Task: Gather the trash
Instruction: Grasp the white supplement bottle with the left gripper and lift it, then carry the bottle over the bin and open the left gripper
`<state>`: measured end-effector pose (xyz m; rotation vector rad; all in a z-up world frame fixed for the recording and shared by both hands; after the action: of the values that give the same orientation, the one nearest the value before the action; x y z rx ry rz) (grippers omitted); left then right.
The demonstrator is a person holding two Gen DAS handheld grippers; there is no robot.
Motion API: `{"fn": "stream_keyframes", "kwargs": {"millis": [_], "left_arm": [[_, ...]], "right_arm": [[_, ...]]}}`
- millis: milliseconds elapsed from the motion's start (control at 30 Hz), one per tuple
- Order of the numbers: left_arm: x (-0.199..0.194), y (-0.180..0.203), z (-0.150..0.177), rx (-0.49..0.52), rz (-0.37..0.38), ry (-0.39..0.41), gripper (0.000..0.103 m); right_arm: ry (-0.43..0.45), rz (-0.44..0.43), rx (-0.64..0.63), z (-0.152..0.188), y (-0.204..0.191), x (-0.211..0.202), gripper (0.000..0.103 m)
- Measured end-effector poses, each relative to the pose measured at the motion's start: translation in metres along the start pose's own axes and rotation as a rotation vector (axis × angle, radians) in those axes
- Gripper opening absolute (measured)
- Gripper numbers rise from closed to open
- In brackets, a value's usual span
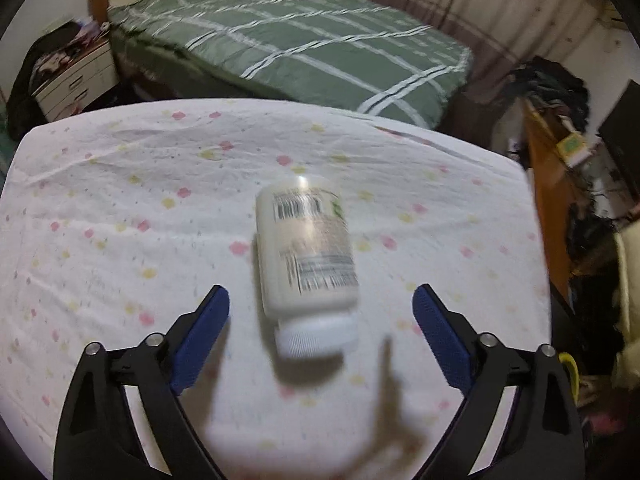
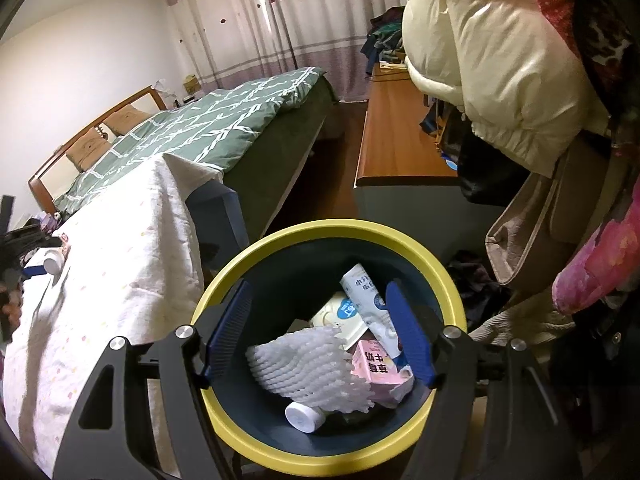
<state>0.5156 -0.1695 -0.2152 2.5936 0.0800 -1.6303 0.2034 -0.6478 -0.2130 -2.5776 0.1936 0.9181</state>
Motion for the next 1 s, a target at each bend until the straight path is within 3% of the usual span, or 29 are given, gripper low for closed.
{"fn": "stream_keyframes", "kwargs": {"millis": [233, 467, 667, 833, 1000], "left_arm": [[0.021, -0.003, -0.021, -0.02, -0.078, -0.018, 0.079], [0.021, 0.004, -0.025, 0.021, -0.094, -0.026, 0.048], [-0.004, 0.01, -0.009, 0.051, -0.073, 0.02, 0.047], [-0.049, 0.03, 0.015, 0.121, -0.023, 0.09, 0.047], [-0.105, 0.072, 0.054, 0.213, 0.091, 0.132, 0.048]], "right_arm": [[-0.005, -0.006, -0.002, -0.001, 0.001, 0.001, 0.066], [-0.004, -0.021, 0.007, 0.002, 0.007, -0.002, 0.067], [0.018, -0.038, 0.007, 0.008, 0.009, -0.023, 0.066], [0.053, -0.044, 0.02, 0.022, 0.016, -0.056, 0.066], [0.091, -0.047, 0.047, 0.043, 0.027, -0.094, 0.066]]}}
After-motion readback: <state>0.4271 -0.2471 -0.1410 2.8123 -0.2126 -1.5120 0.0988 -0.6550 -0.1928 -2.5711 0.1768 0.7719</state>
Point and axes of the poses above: each gripper's, at about its wrist camera, not at the fingertips, and x roughly the way its jaws point, y to its right, z to its underside, the point moved 4 cm from there along x, roughly the way its jaws point, and after that the axes turned 9 degrees about -z, right-handed, at the moved point
